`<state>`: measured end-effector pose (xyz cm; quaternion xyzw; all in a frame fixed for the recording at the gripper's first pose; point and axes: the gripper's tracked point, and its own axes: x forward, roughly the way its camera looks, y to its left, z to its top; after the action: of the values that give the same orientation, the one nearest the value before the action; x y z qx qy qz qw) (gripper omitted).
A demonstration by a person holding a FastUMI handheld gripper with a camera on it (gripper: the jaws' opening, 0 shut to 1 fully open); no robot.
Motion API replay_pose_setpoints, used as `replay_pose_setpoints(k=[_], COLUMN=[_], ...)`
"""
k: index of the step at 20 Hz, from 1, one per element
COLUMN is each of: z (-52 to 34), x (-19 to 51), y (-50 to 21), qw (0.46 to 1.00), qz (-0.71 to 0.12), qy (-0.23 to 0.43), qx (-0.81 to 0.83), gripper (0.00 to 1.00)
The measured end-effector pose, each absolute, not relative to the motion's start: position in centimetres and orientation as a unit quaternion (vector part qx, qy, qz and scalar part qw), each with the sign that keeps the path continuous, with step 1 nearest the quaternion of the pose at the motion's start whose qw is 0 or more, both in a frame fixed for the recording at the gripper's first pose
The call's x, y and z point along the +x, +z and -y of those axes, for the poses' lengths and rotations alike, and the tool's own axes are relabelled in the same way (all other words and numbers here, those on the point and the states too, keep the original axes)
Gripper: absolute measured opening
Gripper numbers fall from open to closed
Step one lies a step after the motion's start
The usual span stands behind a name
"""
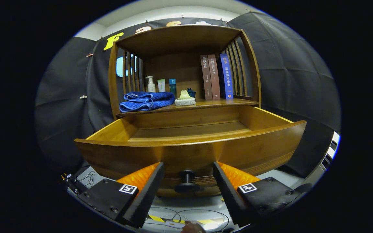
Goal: Pull open the drawer, take out the items inside it, and place them on the countertop above the cabinet.
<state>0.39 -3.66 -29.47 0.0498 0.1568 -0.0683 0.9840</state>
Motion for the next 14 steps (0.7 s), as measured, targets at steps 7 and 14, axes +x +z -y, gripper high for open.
replay_pose_setpoints(k=[7,14], z=[4.2,4.7], x=[4.8,11.4], y=[-29.6,-29.1], qw=[0.984,0.985], qz=[-0.157,-0.142], qy=[-0.069,-0.073], qx=[0.054,0.073], gripper=[0.98,0.98])
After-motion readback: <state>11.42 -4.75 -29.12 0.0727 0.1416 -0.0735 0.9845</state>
